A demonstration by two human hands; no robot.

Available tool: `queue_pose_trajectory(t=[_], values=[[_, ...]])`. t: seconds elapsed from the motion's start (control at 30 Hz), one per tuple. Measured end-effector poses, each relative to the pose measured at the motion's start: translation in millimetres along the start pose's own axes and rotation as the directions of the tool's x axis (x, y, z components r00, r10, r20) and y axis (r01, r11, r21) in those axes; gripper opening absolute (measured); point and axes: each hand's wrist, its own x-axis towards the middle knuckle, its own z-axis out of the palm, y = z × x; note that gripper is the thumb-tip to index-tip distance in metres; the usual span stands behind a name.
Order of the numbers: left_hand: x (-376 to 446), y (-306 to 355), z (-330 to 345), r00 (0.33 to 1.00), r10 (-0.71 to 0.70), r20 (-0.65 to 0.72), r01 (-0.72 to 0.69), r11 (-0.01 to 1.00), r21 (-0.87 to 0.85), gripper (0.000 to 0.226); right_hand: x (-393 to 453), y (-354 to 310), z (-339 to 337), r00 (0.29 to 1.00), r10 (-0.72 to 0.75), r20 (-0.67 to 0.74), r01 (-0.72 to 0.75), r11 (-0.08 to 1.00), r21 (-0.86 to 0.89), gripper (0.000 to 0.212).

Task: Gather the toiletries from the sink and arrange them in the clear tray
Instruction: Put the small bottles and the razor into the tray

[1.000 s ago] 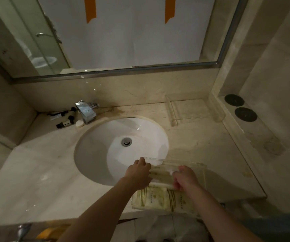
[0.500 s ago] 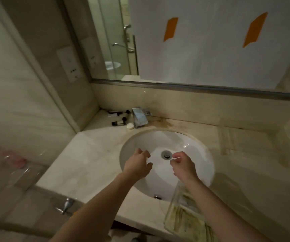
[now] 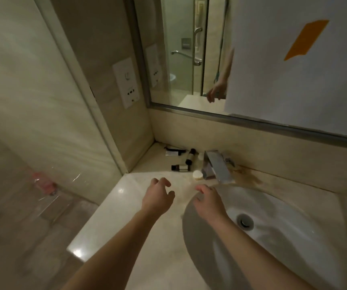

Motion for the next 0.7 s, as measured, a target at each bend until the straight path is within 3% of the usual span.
queue_pose_trajectory(t=[0.37, 0.53, 0.7], values=[[135, -5, 29, 0.987, 0.062, 0.151, -0.063, 0.998, 0.006, 0.047, 156, -31, 33, 0.99, 0.142, -0.004, -0.142, 0.987, -0.069, 0.054], [173, -12, 54, 0.971, 0.042, 0.235, -0.045, 0.999, 0.009, 0.049, 202, -30, 40, 0.983, 0.18, 0.036, -0.167, 0.959, -0.231, 0.054], [190, -18, 71, 0.973, 0.026, 0.228, -0.041, 0.997, 0.061, 0.036, 223, -24, 51, 0.971, 0.22, 0.097, -0.171, 0.916, -0.364, 0.048]])
